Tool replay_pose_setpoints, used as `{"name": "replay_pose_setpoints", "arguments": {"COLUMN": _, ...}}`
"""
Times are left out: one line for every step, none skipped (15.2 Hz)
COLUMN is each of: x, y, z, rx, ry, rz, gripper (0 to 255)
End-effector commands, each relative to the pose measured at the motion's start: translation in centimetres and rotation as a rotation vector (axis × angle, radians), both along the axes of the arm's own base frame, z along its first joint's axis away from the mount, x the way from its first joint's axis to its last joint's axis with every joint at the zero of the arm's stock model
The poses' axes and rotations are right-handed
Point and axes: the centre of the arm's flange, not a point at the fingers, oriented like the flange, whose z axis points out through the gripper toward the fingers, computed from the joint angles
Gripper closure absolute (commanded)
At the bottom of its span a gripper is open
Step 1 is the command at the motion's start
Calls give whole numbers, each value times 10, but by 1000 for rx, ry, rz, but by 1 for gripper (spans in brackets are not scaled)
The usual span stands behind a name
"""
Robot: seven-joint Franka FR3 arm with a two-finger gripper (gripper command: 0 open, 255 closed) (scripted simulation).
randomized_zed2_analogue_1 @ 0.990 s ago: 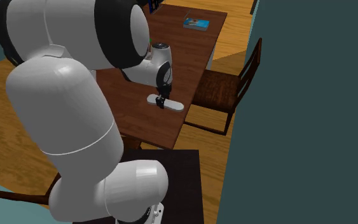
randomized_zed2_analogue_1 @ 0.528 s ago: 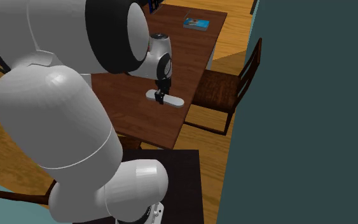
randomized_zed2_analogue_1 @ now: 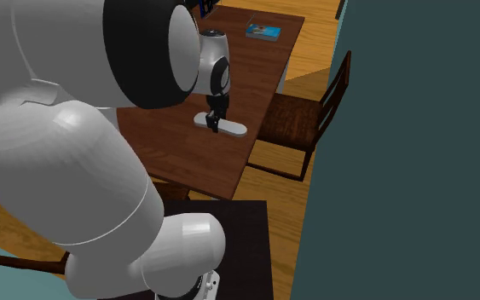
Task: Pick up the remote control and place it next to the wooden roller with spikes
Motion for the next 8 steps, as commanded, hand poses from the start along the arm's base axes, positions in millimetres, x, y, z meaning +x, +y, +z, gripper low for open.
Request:
{"name": "replay_pose_setpoints", "arguments": {"x": -1, "y": -1, "z": 12, "rx": 0, "ry": 0, "rz": 0, "gripper": 255}}
{"name": "replay_pose_setpoints", "arguments": {"x": -1, "y": -1, "z": 17, "rx": 0, "ry": 0, "rz": 0, "gripper": 255}}
{"name": "replay_pose_setpoints", "arguments": {"x": -1, "y": -1, "z": 22, "rx": 0, "ry": 0, "rz": 0, "gripper": 255}}
{"name": "replay_pose_setpoints", "arguments": {"x": -1, "y": -1, "z": 27, "rx": 0, "ry": 0, "rz": 0, "gripper": 255}}
{"name": "replay_pose_setpoints", "arguments": {"x": -1, "y": -1, "z": 33, "rx": 0, "ry": 0, "rz": 0, "gripper": 255}}
{"name": "replay_pose_setpoints", "arguments": {"x": -1, "y": -1, "z": 38, "rx": 0, "ry": 0, "rz": 0, "gripper": 255}}
{"name": "replay_pose_setpoints", "arguments": {"x": -1, "y": -1, "z": 43, "rx": 0, "ry": 0, "rz": 0, "gripper": 255}}
{"name": "replay_pose_setpoints", "arguments": {"x": -1, "y": -1, "z": 49, "rx": 0, "ry": 0, "rz": 0, "gripper": 255}}
